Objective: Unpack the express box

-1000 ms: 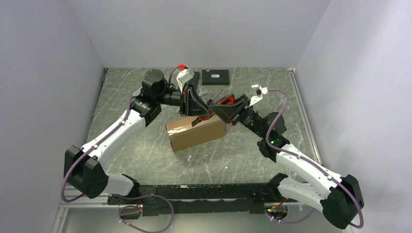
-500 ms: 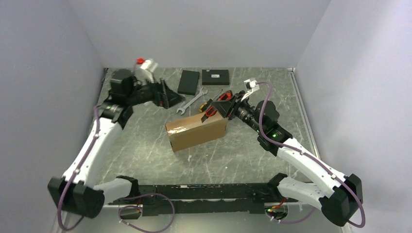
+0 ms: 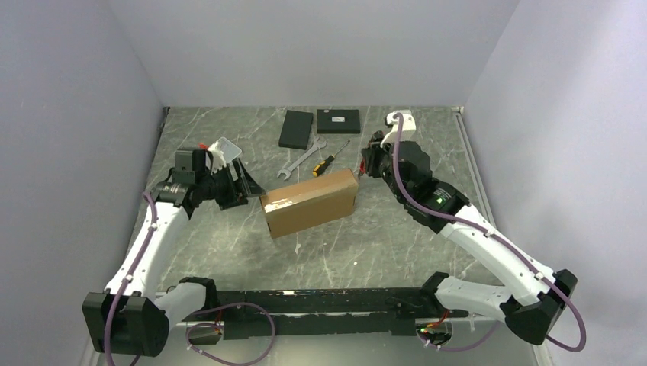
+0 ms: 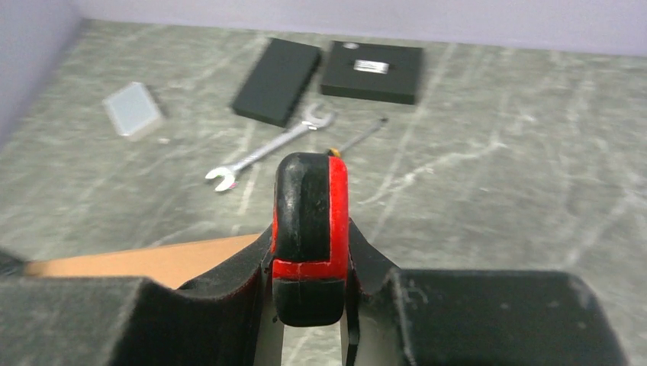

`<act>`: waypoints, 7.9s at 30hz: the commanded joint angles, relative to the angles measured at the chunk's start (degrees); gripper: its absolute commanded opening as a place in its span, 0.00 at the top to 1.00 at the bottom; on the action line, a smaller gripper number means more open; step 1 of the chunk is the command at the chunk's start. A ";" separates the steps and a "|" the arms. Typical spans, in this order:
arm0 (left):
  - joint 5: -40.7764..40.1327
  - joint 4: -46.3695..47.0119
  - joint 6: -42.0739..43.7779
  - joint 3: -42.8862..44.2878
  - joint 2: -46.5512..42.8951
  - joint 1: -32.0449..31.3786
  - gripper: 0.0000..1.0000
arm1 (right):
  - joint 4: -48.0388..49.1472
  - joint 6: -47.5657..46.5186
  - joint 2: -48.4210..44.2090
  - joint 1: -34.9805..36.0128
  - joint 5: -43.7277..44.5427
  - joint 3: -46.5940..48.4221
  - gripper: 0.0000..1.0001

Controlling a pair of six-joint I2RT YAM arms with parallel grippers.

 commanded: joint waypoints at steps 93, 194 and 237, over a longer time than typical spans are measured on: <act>3.28 75.46 26.24 -26.98 10.05 -23.61 0.59 | 16.63 -5.03 16.73 20.85 11.94 10.99 1.00; -4.84 74.09 26.05 -27.24 7.81 -26.08 1.00 | -8.39 8.29 21.08 34.42 35.34 15.57 1.00; -5.98 74.06 25.51 -27.50 7.38 -26.08 1.00 | -7.57 12.01 20.19 36.88 38.75 4.52 1.00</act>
